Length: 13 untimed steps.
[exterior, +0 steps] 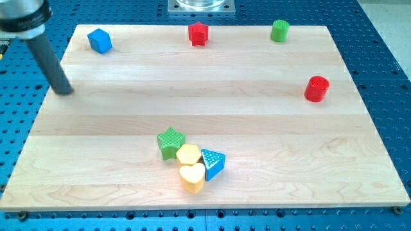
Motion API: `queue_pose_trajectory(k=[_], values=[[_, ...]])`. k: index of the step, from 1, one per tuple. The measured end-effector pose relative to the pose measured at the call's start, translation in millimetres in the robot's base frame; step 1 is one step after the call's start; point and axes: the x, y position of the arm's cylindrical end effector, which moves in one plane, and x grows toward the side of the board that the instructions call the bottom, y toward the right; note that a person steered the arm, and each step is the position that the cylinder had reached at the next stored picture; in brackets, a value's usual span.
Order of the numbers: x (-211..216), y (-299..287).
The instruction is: Slide the red star to the bottom right side of the board
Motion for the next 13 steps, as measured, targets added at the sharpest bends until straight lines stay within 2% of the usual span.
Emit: queue_pose_trajectory(k=[1, 2, 3, 4, 5, 6, 7, 8, 9, 10, 11, 12, 13], values=[[-41, -32], [-87, -31], [-124, -3], [-125, 64], [-99, 146], [-82, 191], [-124, 138], [-168, 207], [-159, 264], [-90, 293], [4, 320], [25, 355], [-15, 351]])
